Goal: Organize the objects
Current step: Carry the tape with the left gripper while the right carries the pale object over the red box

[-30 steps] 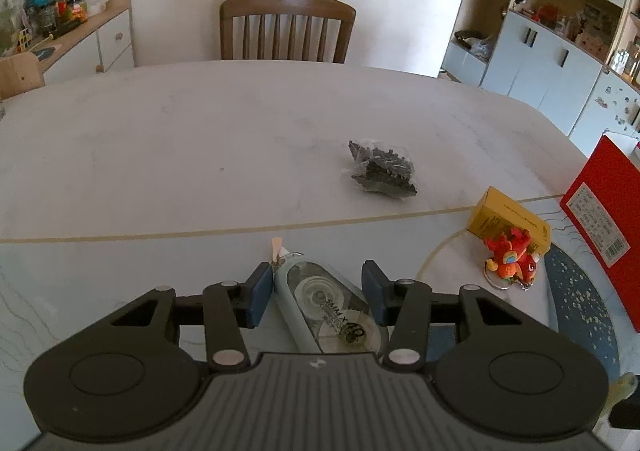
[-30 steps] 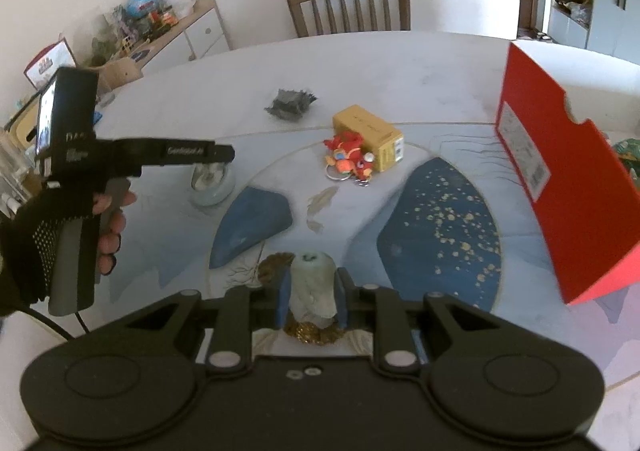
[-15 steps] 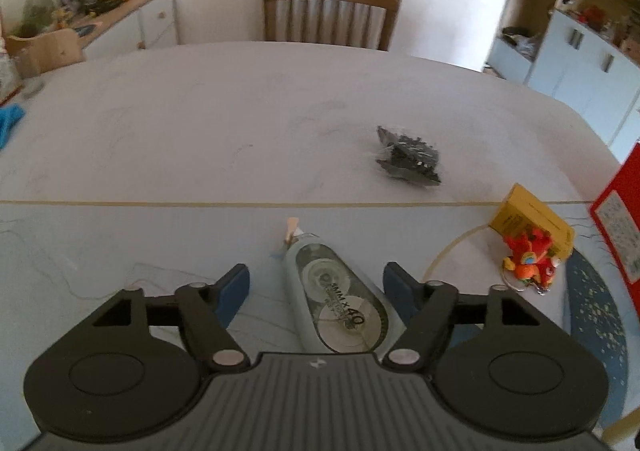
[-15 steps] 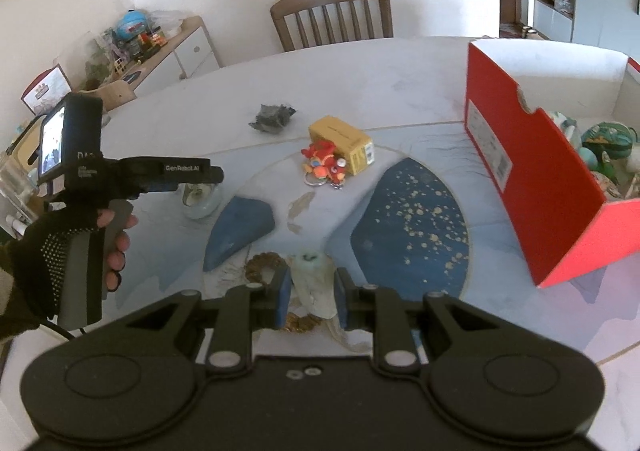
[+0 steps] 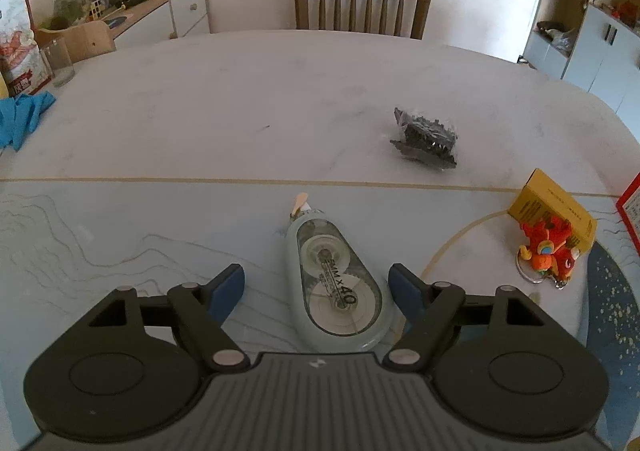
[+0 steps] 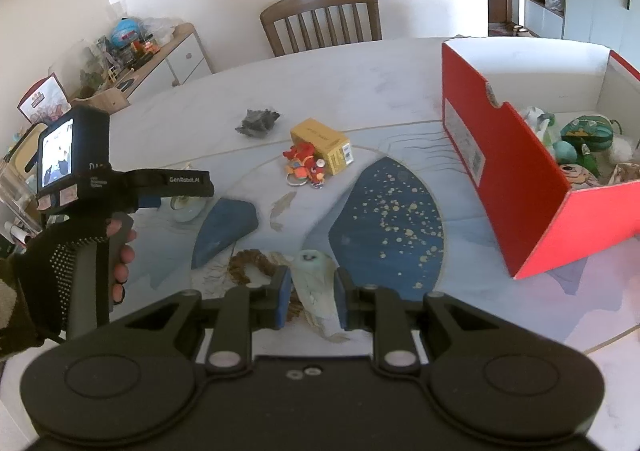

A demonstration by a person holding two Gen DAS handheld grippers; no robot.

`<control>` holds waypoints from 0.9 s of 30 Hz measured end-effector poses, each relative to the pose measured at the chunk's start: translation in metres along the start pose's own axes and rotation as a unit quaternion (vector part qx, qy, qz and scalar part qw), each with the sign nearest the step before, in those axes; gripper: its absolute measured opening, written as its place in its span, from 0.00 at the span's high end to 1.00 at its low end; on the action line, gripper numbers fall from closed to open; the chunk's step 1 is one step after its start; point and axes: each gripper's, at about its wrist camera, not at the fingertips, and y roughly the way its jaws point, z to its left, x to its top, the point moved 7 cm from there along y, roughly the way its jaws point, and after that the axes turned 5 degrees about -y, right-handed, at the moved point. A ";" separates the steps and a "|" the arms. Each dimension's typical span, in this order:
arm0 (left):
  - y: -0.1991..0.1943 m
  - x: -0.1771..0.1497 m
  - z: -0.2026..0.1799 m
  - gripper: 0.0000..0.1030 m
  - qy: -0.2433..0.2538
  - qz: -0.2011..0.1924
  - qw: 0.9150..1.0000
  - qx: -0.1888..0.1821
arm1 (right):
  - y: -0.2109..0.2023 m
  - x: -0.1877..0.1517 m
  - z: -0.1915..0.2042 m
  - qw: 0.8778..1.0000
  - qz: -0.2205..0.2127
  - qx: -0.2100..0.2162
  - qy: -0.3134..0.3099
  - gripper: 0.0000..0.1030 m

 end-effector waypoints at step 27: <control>-0.113 0.007 -0.124 0.47 0.103 -0.030 0.981 -0.163 | -0.067 0.032 -0.087 0.999 -0.041 0.000 0.013 0.79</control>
